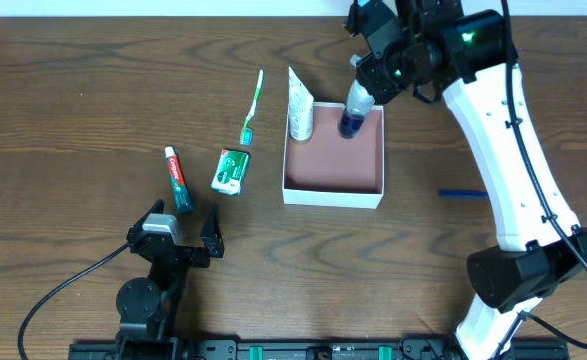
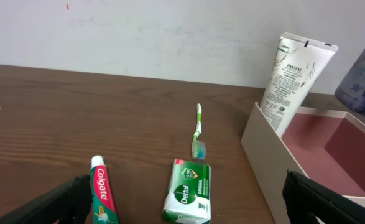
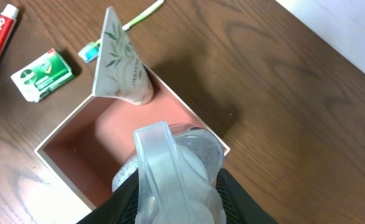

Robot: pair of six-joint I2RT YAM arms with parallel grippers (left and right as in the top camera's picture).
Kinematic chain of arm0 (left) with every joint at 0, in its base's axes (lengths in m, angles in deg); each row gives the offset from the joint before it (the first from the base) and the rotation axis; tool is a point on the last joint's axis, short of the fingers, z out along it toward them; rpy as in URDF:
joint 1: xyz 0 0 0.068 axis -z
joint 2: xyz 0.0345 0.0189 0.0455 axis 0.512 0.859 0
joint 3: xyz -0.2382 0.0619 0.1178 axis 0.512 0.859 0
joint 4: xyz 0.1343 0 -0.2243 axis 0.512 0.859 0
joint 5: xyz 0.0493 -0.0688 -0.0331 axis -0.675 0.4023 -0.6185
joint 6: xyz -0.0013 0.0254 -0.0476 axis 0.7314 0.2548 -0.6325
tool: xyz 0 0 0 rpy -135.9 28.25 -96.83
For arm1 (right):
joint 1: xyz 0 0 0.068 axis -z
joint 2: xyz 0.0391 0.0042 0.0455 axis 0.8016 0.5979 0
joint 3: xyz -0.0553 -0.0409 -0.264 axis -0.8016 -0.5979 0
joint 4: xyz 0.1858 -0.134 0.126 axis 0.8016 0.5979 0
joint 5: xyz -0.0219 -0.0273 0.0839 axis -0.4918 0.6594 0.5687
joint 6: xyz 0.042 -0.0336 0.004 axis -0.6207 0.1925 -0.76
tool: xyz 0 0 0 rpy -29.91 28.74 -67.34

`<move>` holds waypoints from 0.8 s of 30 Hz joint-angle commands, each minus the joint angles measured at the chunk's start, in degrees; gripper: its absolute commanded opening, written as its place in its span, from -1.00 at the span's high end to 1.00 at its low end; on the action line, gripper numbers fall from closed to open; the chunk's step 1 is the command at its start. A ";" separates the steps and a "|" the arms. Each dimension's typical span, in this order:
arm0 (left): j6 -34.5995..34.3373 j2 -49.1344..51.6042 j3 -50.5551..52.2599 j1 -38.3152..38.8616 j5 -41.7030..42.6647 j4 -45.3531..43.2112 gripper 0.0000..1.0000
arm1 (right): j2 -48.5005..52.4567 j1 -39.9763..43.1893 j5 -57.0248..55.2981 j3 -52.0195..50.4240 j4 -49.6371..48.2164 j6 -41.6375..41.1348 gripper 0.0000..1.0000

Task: Pack container
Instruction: 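Carry the soap bottle left and lower it into the box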

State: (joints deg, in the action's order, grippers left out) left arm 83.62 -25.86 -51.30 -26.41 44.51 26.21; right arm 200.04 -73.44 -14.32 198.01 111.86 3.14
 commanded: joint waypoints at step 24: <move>0.76 0.07 1.03 -0.20 0.20 1.92 -0.96 | 6.14 -3.21 1.31 -0.72 -2.95 -1.66 0.85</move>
State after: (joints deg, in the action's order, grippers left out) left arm 83.62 -25.86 -51.30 -26.43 44.51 26.21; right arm 206.55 -76.24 -14.15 196.74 109.59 2.27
